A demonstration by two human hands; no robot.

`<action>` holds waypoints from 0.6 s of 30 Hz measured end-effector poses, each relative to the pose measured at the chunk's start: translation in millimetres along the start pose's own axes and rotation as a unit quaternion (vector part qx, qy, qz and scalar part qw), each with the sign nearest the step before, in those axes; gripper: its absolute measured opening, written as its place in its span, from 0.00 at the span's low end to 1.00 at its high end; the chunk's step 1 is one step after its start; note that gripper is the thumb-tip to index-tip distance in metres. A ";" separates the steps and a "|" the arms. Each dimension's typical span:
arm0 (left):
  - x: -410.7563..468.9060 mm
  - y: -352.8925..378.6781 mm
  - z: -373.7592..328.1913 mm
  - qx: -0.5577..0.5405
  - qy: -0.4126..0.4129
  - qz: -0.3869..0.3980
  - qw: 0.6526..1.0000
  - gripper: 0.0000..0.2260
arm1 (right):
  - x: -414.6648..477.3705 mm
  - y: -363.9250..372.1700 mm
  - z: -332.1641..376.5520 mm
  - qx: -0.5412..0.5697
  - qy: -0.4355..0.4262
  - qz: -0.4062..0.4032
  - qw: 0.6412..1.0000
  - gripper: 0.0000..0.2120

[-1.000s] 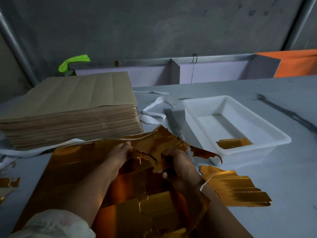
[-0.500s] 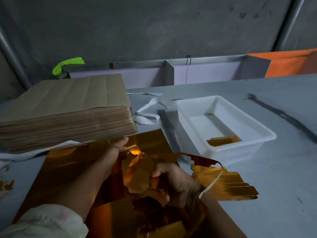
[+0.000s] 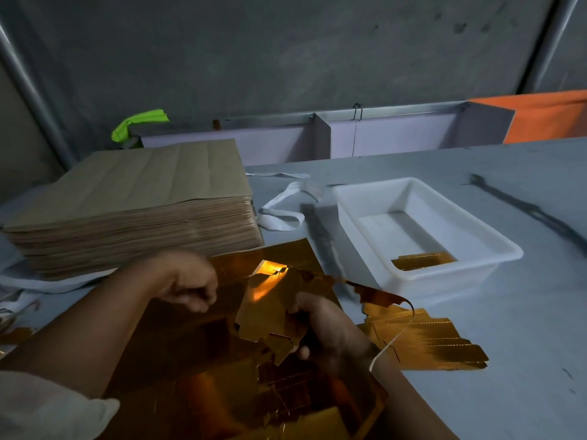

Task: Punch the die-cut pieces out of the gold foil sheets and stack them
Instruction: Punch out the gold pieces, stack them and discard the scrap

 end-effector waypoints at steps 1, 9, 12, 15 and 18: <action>-2.4 -6.1 -5.3 0.020 0.037 -0.040 0.998 0.04 | -0.6 0.2 0.0 -0.012 -0.003 -0.012 1.000 0.12; -33.5 14.3 -65.2 -0.028 0.294 -0.156 0.942 0.22 | -7.3 10.2 5.2 -0.077 -0.024 -0.060 0.995 0.16; -30.8 24.1 -73.9 0.051 0.281 -0.178 0.941 0.10 | -14.7 14.7 8.1 -0.088 -0.042 -0.028 0.995 0.12; -30.3 24.3 -75.3 0.094 0.293 -0.239 0.921 0.07 | -16.4 14.3 5.9 -0.090 -0.029 -0.028 0.995 0.12; -27.3 22.0 -75.6 0.113 0.280 -0.295 0.907 0.08 | -17.3 12.2 -1.4 -0.095 -0.010 -0.048 0.994 0.19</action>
Point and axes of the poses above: each hand's wrist, its own x-axis towards the middle knuckle, its own y-axis out of the palm, z = x × y, the point moved 2 cm from there along x, towards the middle knuckle, and after that the axes turned 15 degrees about -z, right-handed, at the moved point
